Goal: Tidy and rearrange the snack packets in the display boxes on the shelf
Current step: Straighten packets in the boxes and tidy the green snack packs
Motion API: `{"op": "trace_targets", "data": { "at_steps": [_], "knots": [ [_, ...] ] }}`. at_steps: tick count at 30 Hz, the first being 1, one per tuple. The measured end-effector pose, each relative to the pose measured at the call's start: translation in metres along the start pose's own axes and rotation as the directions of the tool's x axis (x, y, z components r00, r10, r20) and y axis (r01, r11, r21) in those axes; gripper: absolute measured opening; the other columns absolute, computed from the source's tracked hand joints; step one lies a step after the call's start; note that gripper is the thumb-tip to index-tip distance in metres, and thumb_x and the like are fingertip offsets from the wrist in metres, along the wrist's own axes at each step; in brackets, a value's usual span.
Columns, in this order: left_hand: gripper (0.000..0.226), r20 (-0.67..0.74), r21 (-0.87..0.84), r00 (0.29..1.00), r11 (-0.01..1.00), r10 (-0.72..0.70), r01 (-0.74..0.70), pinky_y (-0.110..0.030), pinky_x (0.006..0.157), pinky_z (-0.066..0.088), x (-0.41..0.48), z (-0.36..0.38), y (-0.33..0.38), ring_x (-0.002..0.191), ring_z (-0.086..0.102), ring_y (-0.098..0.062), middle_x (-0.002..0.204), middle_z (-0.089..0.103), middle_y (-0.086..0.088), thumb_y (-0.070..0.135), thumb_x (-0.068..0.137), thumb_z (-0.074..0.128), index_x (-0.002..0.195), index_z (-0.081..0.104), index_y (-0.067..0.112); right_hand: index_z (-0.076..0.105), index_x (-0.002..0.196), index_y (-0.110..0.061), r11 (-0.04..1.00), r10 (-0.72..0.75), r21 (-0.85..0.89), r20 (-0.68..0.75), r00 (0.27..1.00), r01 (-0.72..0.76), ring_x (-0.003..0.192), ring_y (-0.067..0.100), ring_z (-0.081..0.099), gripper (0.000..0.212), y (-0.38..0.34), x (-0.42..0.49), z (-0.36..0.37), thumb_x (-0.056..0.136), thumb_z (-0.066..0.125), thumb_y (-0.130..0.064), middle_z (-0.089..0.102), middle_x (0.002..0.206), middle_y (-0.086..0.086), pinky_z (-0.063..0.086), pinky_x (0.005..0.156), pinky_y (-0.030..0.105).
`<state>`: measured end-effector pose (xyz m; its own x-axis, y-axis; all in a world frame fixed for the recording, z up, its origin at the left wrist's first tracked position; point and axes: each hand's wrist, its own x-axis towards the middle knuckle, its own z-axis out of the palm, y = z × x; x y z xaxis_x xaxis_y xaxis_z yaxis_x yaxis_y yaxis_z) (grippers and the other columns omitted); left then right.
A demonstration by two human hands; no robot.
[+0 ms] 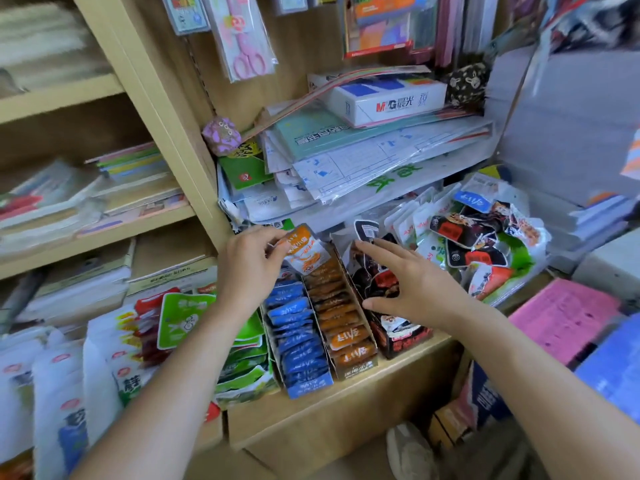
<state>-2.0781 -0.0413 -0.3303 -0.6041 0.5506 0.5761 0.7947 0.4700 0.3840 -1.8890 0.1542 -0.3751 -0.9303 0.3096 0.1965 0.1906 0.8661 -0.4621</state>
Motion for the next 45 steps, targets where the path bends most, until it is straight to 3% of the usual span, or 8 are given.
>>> {"op": "trace_targets", "data": {
  "at_steps": [6,12,20,26,30,34,40,45],
  "knots": [
    [0.014,0.206,0.18,0.975,0.975,0.089,-0.127,-0.036,0.071,0.052,0.017,0.01,0.015,0.088,0.067,-0.02,0.096,0.074,0.007,0.03,0.094,0.068,0.106,0.076,0.028,0.034,0.142,-0.051,0.987,0.084,0.14,-0.023,0.996,-0.08,0.135,0.013,0.046,0.082,0.011,-0.008,-0.008,0.073,0.075,-0.064,0.045,0.15,-0.011,0.05,0.101,0.043],
    [0.014,0.417,0.231,0.909,0.964,0.021,-0.129,-0.039,0.082,0.054,0.011,0.036,0.015,0.092,0.068,-0.021,0.096,0.077,0.006,0.027,0.094,0.069,0.105,0.077,0.031,0.032,0.146,-0.051,0.978,0.066,0.197,0.013,0.998,-0.067,0.141,0.015,0.04,0.088,0.017,-0.007,-0.007,0.072,0.079,-0.06,0.041,0.155,-0.006,0.041,0.111,0.04],
    [0.031,0.45,0.255,0.887,0.967,-0.099,-0.022,-0.041,0.092,0.055,0.012,0.054,0.017,0.11,0.066,-0.025,0.117,0.073,-0.001,0.025,0.091,0.072,0.122,0.071,0.03,0.026,0.148,-0.052,0.95,0.06,0.303,0.043,0.997,-0.07,0.143,0.012,0.034,0.09,0.017,-0.013,-0.011,0.076,0.081,-0.048,0.041,0.154,-0.008,0.034,0.116,0.039],
    [0.048,0.253,-0.091,0.967,0.995,-0.016,0.04,-0.041,0.104,0.048,-0.014,0.042,0.047,0.118,0.059,-0.011,0.126,0.067,0.012,0.04,0.085,0.073,0.131,0.064,0.034,0.042,0.147,-0.038,0.935,0.098,0.344,-0.023,0.995,-0.084,0.139,0.012,0.04,0.073,0.01,-0.028,-0.019,0.083,0.078,-0.039,0.047,0.149,-0.004,0.032,0.108,0.027],
    [0.078,0.439,-0.227,0.891,0.974,0.117,-0.016,-0.043,0.118,0.029,-0.036,0.044,0.093,0.143,0.034,-0.01,0.154,0.042,0.016,0.06,0.078,0.073,0.147,0.041,0.047,0.066,0.127,-0.024,0.95,0.13,0.308,-0.218,0.967,-0.058,0.121,0.014,0.055,0.042,0.013,-0.037,-0.025,0.086,0.074,-0.025,0.063,0.128,-0.003,0.041,0.098,0.025],
    [0.106,0.564,-0.118,0.81,0.986,0.162,-0.115,-0.031,0.112,0.008,-0.051,0.068,0.112,0.144,0.002,0.004,0.165,0.001,0.023,0.068,0.068,0.078,0.153,0.016,0.054,0.075,0.108,-0.021,0.955,0.289,0.218,-0.523,0.802,-0.202,0.106,0.021,0.06,0.029,0.036,-0.042,-0.041,0.082,0.069,-0.01,0.071,0.111,-0.001,0.048,0.087,0.032],
    [0.049,0.345,-0.087,0.934,0.994,0.097,-0.071,-0.029,0.104,0.042,-0.042,0.089,0.105,0.131,0.049,-0.007,0.146,0.05,0.02,0.044,0.086,0.075,0.133,0.06,0.04,0.059,0.135,-0.023,0.823,0.524,0.443,-0.351,0.776,-0.355,0.081,0.02,0.065,0.053,0.08,-0.046,-0.058,0.084,0.074,-0.022,0.061,0.129,-0.004,0.045,0.059,0.02],
    [0.02,0.198,-0.067,0.979,0.997,0.04,-0.027,-0.027,0.068,0.054,-0.039,0.094,0.098,0.08,0.063,-0.009,0.118,0.065,0.017,0.026,0.085,0.078,0.099,0.066,0.033,0.041,0.148,-0.033,0.824,0.502,0.391,-0.168,0.848,-0.41,0.114,0.022,0.06,0.079,0.118,-0.035,-0.061,0.079,0.081,-0.039,0.048,0.149,-0.002,0.051,0.095,0.037]
  ]
}}
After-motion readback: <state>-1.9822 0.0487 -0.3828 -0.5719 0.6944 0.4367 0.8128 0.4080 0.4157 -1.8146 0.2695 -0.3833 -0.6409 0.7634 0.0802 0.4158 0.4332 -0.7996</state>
